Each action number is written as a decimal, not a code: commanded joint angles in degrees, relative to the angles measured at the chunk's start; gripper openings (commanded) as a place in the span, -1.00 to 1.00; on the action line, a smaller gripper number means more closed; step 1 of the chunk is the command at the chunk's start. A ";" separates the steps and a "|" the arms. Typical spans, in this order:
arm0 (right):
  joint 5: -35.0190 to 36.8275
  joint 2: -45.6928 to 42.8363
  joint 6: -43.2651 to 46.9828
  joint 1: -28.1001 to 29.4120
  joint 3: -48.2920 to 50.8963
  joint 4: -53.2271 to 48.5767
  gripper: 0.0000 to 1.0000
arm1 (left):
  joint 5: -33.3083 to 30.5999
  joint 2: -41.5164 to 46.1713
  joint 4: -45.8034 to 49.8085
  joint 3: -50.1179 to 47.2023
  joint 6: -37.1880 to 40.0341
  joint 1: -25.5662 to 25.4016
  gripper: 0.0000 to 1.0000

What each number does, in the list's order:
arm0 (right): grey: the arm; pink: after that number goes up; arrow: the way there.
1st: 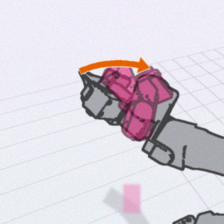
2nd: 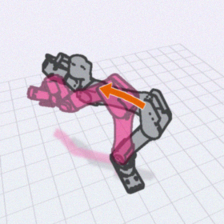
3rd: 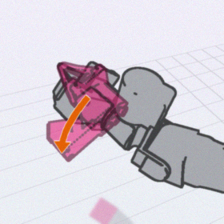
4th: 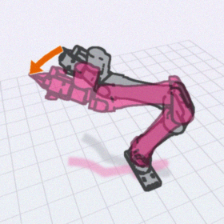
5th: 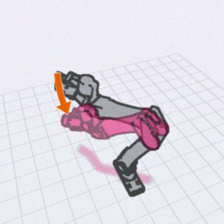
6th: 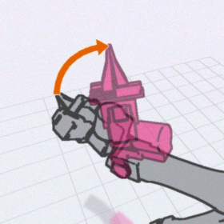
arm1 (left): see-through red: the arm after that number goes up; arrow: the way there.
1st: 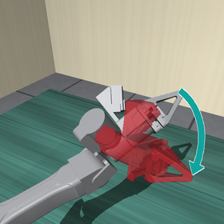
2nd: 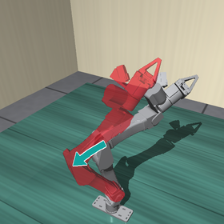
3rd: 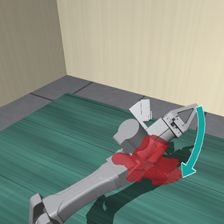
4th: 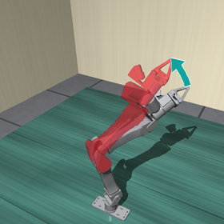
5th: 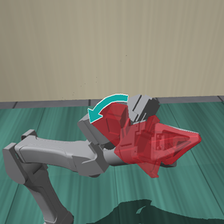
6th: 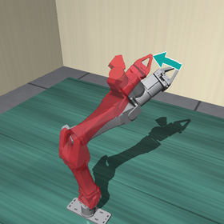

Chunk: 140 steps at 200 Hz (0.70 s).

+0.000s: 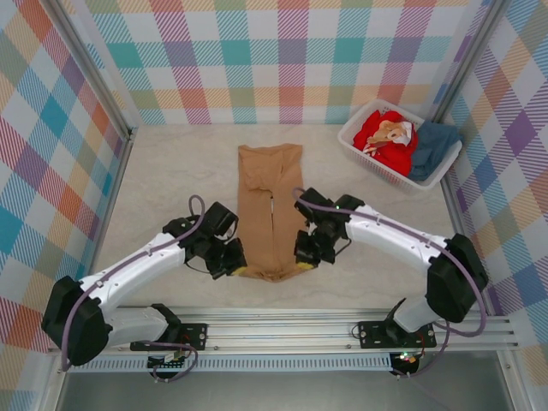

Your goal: Fold and stack the t-shirts

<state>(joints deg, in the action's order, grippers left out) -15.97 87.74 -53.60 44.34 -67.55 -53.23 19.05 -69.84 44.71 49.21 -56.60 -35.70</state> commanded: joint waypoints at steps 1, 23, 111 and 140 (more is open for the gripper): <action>1.53 3.54 4.56 -2.75 -5.29 -2.87 -1.00 | -0.57 -3.22 -2.79 3.35 -0.58 4.12 -1.00; 2.68 7.24 6.84 -5.99 -11.11 -3.53 -1.00 | -1.12 -8.52 -3.66 8.67 2.13 8.07 -1.00; 4.10 27.67 12.71 -15.47 -34.09 -4.53 -1.00 | -0.29 -32.37 -3.80 29.89 11.91 17.22 -1.00; 2.73 33.11 13.10 -17.15 -39.03 -4.73 -1.00 | 0.79 -37.93 -4.98 34.44 12.84 18.33 -1.00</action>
<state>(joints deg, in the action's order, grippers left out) -12.45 117.54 -42.30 28.36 -102.87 -55.79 18.57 -104.38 40.23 79.55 -46.37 -18.50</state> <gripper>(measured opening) 0.044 0.048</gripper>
